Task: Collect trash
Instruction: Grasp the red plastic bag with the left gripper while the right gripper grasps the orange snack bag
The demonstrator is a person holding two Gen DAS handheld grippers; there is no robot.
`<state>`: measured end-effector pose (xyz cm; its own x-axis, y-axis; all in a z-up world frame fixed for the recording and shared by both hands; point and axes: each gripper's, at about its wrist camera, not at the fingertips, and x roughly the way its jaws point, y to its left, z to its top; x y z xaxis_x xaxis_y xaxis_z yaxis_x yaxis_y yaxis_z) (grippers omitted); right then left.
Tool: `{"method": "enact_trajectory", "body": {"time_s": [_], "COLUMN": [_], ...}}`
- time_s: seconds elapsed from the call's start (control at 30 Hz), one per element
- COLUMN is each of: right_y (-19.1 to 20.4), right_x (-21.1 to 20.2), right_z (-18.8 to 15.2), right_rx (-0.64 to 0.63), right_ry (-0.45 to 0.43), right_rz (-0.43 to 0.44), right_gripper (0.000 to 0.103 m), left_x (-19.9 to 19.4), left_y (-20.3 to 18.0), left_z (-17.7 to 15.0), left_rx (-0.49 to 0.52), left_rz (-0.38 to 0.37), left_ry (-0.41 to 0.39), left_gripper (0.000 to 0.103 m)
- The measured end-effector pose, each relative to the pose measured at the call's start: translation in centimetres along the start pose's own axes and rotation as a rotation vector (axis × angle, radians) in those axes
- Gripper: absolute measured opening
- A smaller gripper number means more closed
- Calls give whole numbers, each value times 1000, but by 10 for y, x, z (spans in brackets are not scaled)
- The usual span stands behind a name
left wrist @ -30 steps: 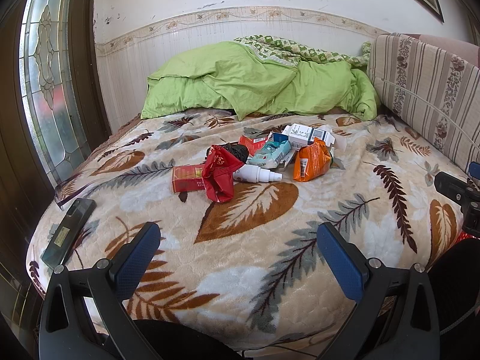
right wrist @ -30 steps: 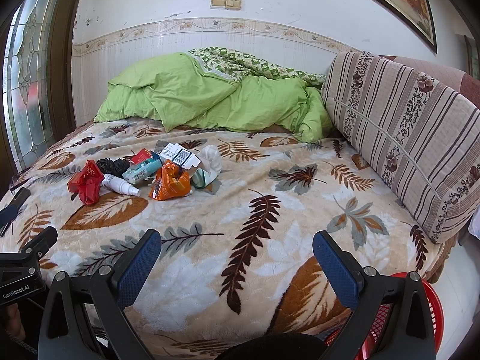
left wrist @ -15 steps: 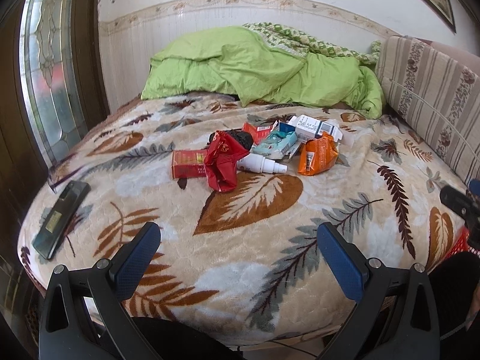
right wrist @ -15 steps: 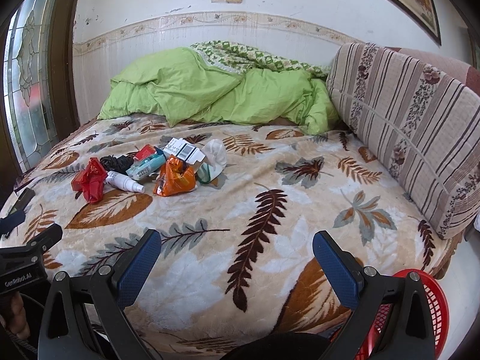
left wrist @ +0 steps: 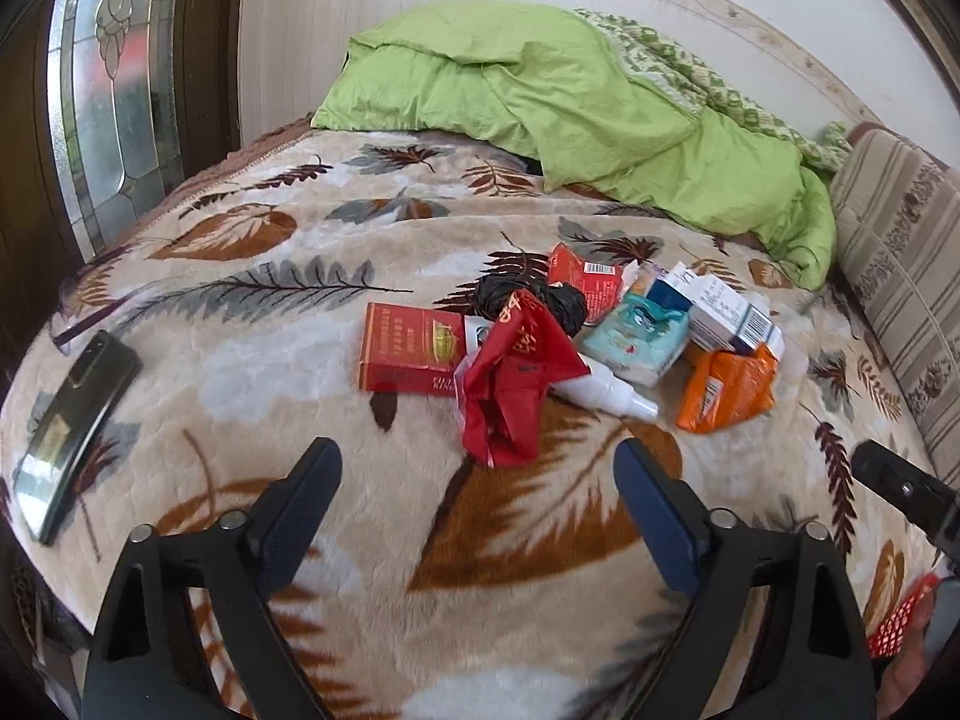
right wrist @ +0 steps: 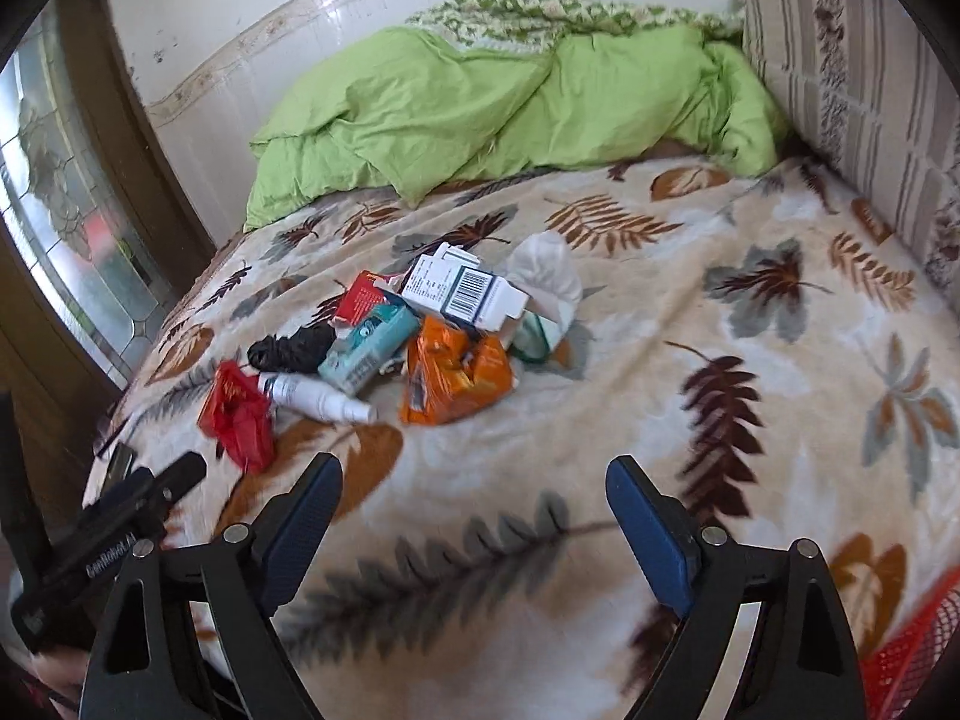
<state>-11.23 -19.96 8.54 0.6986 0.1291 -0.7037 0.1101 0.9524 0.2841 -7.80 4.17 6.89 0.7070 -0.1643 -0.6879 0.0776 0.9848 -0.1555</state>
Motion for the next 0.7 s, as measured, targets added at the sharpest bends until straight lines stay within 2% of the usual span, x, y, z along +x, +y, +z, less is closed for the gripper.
{"method": "enact_trajectory", "body": {"time_s": [0.2, 0.3, 0.37, 0.43, 0.53, 0.7], "right_y": [4, 5, 5, 4, 3, 1], "right_x": [55, 80, 92, 99, 96, 74], "right_z": [27, 32, 32, 30, 29, 26], "right_rx": [4, -4, -9, -13, -10, -10], "right_ry": [40, 65, 88, 110, 104, 56], "right_rz": [-29, -39, -41, -31, -20, -16], "right_gripper": [91, 86, 67, 52, 47, 45], "left_x": [35, 51, 60, 68, 75, 59], "left_y": [-5, -6, -8, -8, -3, -6], "left_z": [11, 15, 19, 21, 21, 18], "left_rx": [25, 23, 35, 43, 11, 29], "left_rz": [21, 25, 34, 36, -10, -33], "left_ry": [31, 55, 57, 72, 104, 66], "left_gripper": [83, 82, 75, 53, 36, 34]}}
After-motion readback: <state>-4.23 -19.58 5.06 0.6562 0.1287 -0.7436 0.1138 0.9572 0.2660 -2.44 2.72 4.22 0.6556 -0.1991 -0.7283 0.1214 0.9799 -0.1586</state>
